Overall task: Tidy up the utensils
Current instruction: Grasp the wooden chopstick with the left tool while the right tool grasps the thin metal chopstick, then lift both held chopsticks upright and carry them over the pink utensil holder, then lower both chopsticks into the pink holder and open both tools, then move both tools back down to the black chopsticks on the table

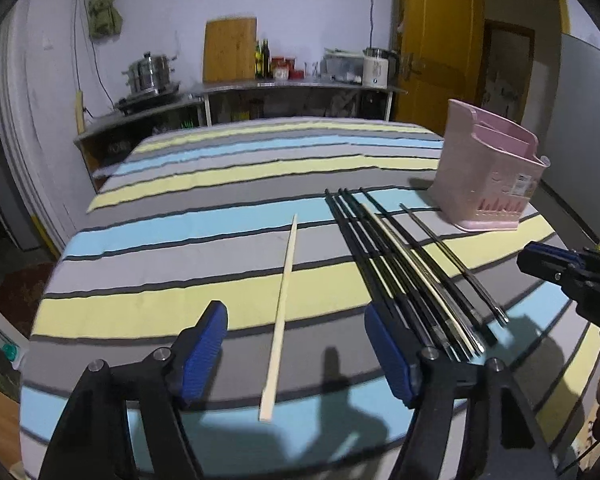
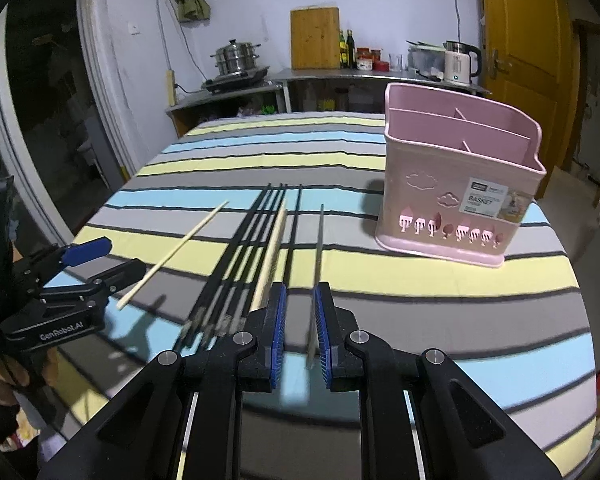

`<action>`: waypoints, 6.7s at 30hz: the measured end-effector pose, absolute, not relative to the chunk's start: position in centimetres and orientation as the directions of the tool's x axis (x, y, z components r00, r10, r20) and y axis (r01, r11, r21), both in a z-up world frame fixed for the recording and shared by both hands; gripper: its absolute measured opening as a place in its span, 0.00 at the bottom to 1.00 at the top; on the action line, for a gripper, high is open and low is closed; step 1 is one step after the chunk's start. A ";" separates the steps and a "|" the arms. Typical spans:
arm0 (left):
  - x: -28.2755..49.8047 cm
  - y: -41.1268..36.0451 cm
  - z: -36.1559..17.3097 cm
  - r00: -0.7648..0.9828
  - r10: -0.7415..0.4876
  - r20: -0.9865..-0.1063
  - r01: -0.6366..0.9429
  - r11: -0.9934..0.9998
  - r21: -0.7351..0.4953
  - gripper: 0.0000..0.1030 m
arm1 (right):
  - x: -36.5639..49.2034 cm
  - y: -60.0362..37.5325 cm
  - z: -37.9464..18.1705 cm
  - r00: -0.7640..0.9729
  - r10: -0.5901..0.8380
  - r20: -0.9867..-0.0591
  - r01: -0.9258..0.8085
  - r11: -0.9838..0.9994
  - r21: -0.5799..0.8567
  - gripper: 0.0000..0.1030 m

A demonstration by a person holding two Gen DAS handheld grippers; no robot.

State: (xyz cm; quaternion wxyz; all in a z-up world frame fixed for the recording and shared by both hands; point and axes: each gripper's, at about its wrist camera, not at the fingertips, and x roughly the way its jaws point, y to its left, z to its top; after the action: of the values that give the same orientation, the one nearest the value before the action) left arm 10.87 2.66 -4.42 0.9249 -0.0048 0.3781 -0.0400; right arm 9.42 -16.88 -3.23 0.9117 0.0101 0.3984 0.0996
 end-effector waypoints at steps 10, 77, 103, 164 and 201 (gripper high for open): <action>16.6 4.1 -6.4 0.619 -0.152 -0.771 0.103 0.988 -0.112 0.48 | 15.7 -16.1 -6.1 0.589 0.176 -0.789 -0.178 0.980 0.086 0.15; 16.4 -3.4 14.4 0.719 -0.412 -0.559 0.384 0.907 -0.174 0.05 | 12.5 -21.4 8.5 0.772 0.192 -0.606 -0.097 0.978 0.187 0.05; 28.5 -14.0 16.3 0.731 -0.502 -0.462 0.450 0.864 -0.226 0.05 | 17.9 -29.5 11.5 0.838 0.095 -0.538 0.037 0.973 0.228 0.05; 13.7 0.8 0.5 0.703 -0.321 -0.635 0.184 0.944 -0.273 0.11 | 9.9 -22.9 3.8 0.734 0.240 -0.635 -0.097 0.963 0.252 0.14; 19.6 -0.5 -8.3 0.623 -0.141 -0.769 0.083 0.990 -0.114 0.29 | 14.0 -18.0 -4.9 0.579 0.279 -0.766 -0.151 0.960 0.235 0.14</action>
State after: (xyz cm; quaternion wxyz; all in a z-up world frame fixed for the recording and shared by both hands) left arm 19.58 -0.50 -8.35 0.9003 -0.0336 0.4295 -0.0620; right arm 14.03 -18.00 -4.86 0.8856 0.0723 0.4424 0.1213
